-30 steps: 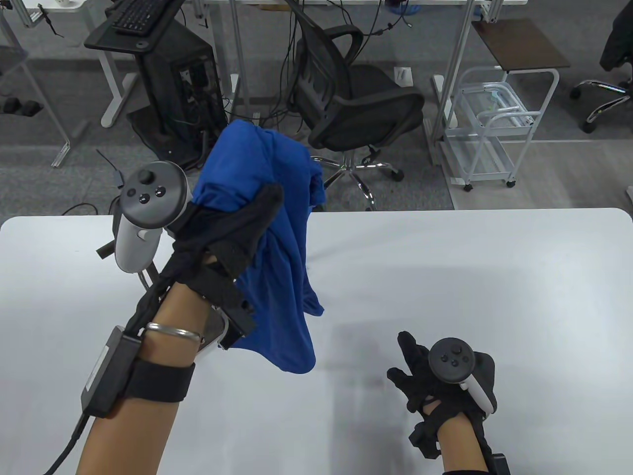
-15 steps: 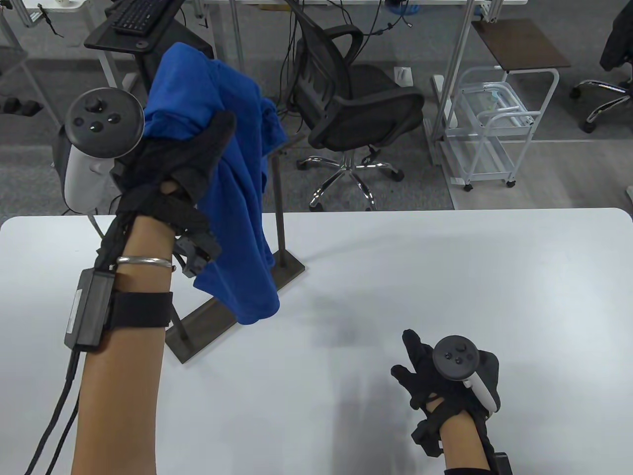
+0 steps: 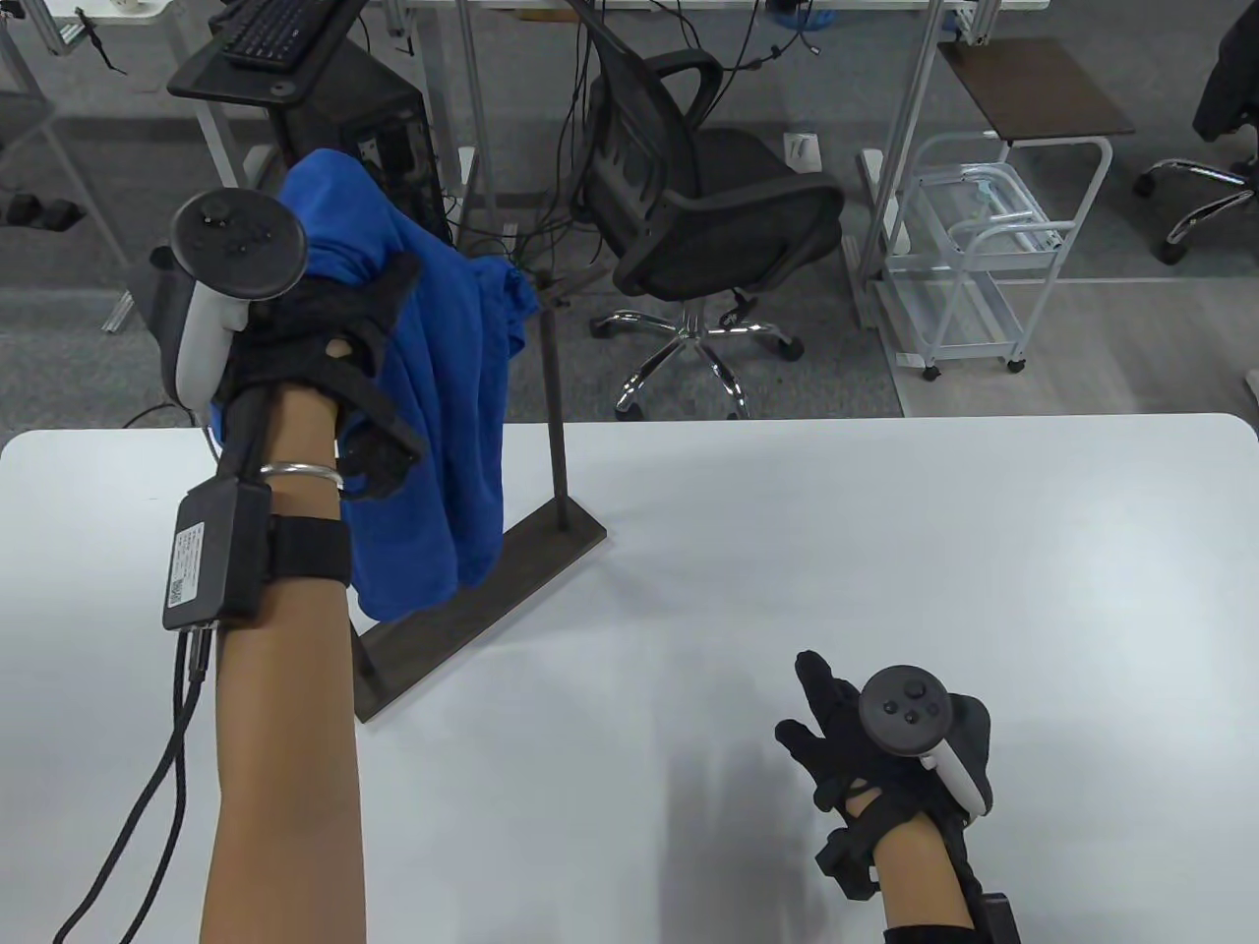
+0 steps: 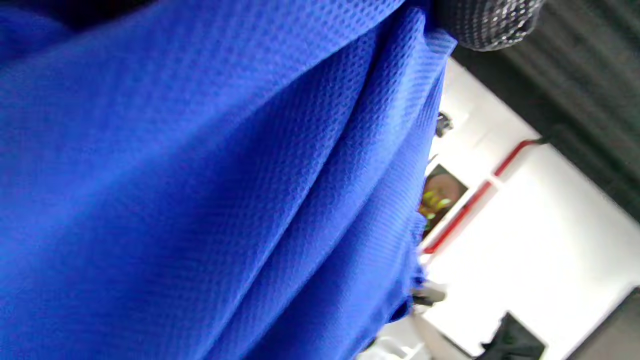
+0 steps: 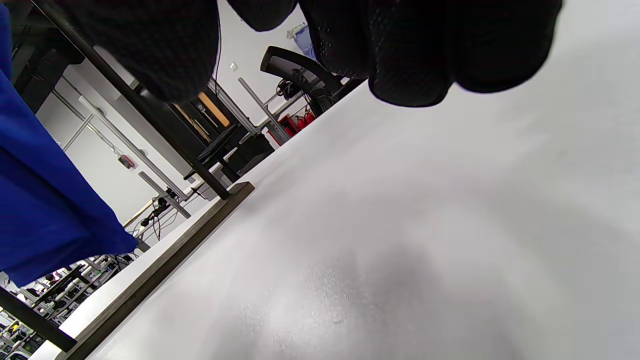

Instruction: Hang t-shirt on desktop hanging rack

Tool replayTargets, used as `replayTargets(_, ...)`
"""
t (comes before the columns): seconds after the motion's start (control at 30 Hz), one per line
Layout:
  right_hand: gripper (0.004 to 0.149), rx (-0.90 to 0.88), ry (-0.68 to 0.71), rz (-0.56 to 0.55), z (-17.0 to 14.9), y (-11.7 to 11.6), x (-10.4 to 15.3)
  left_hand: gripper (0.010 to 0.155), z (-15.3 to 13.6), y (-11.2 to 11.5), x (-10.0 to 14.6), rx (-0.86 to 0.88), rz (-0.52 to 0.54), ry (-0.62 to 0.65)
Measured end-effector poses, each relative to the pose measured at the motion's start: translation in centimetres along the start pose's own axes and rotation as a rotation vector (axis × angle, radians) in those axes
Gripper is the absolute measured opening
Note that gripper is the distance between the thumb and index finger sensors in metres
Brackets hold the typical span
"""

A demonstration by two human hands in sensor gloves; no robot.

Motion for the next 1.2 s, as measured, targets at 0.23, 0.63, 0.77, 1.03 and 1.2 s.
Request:
replayTargets(0.23, 0.071, -0.001, -0.011, -0.004, -0.3, 0.1, 0.0, 0.083, -1.5, 0.7, -0.8, -0.208, 0.032, -0.228)
replayTargets(0.63, 0.069, 0.002, -0.031, 0.011, -0.5, -0.1, 0.0, 0.088, -2.7, 0.5, -0.2, -0.539, 0.014, -0.438)
replayTargets(0.77, 0.068, -0.002, -0.043, 0.020, -0.7, -0.2, 0.1, 0.088, -2.5, 0.2, 0.1, -0.597, 0.041, -0.437)
replayTargets(1.03, 0.068, -0.004, -0.069, 0.044, -0.9, -0.3, 0.1, 0.085, 0.8, -1.2, 0.7, -0.692, 0.219, -0.200)
replayTargets(1.2, 0.068, -0.006, -0.112, 0.098, -1.4, -0.7, 0.0, 0.082, 1.2, -1.6, 0.9, -0.627, 0.213, -0.157)
Point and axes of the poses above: the tracker on the back of each hand, its own z axis roughly to the thumb side, its own x axis roughly from the fingertips to the wrist, y = z × x, the point moved 4 cm from there along -x, roughly from the wrist to the fingertips, and after that the axes turned 3 degrees about -y, right-handed, at the moved point
